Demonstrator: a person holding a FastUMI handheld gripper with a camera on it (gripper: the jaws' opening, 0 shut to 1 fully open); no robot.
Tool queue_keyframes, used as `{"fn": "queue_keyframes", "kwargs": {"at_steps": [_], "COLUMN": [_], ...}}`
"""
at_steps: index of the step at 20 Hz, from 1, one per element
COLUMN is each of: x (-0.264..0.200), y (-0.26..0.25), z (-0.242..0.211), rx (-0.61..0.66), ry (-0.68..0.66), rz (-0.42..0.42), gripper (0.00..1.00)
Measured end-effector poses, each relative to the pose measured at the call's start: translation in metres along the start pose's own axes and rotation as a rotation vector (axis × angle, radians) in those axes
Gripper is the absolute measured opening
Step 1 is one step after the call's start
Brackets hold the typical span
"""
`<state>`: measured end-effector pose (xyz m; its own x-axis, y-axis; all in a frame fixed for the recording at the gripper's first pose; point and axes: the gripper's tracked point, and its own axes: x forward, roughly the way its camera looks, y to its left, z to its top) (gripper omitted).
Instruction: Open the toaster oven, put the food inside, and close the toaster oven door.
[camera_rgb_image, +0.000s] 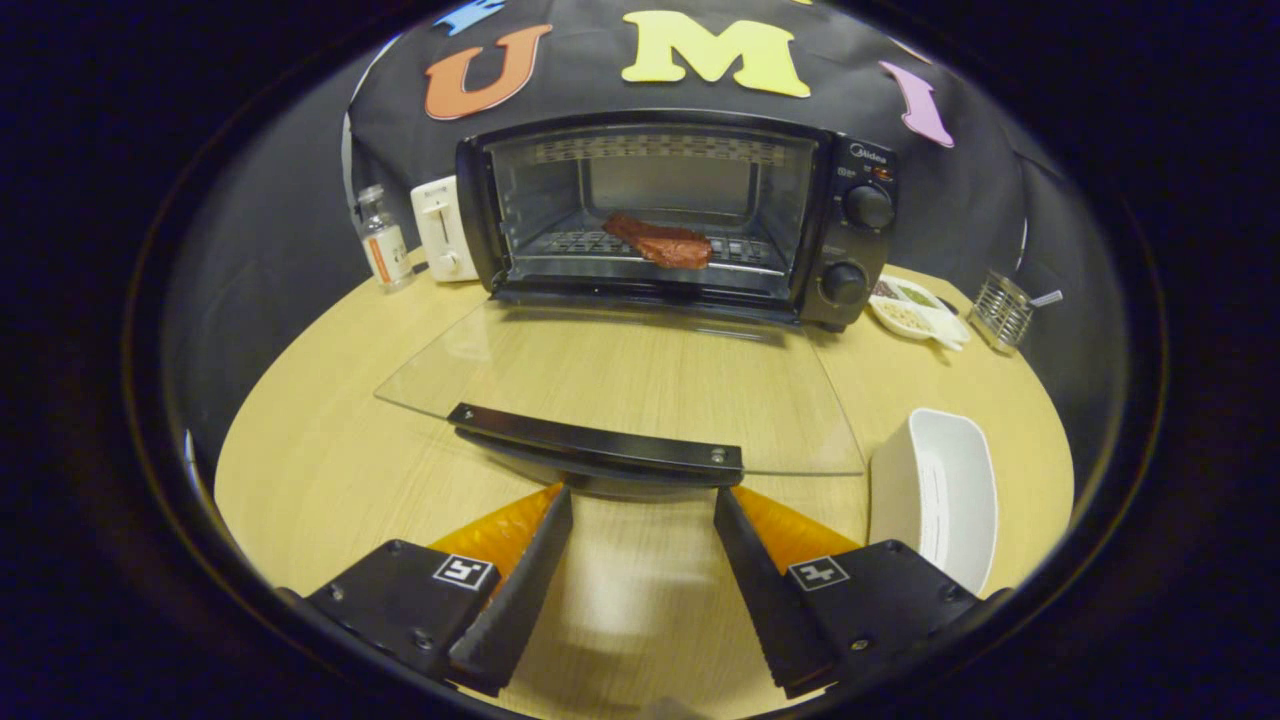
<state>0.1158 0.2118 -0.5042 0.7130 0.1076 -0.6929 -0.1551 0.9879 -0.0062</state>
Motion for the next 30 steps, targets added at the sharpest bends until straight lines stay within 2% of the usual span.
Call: {"fn": "queue_keyframes", "kwargs": {"at_steps": [5, 11, 18, 25, 30], "x": [-0.013, -0.037, -0.055, -0.043, -0.068], "y": [-0.002, -0.002, 0.0, -0.01, -0.032], "z": [0.007, 0.041, 0.124, 0.211, 0.236], "rx": [0.005, 0.013, 0.049, 0.082, 0.083], "ry": [0.005, -0.028, -0.136, -0.237, -0.286], "rz": [0.006, 0.012, 0.013, -0.02, -0.048], "gripper": [0.92, 0.92, 0.92, 0.93, 0.93]}}
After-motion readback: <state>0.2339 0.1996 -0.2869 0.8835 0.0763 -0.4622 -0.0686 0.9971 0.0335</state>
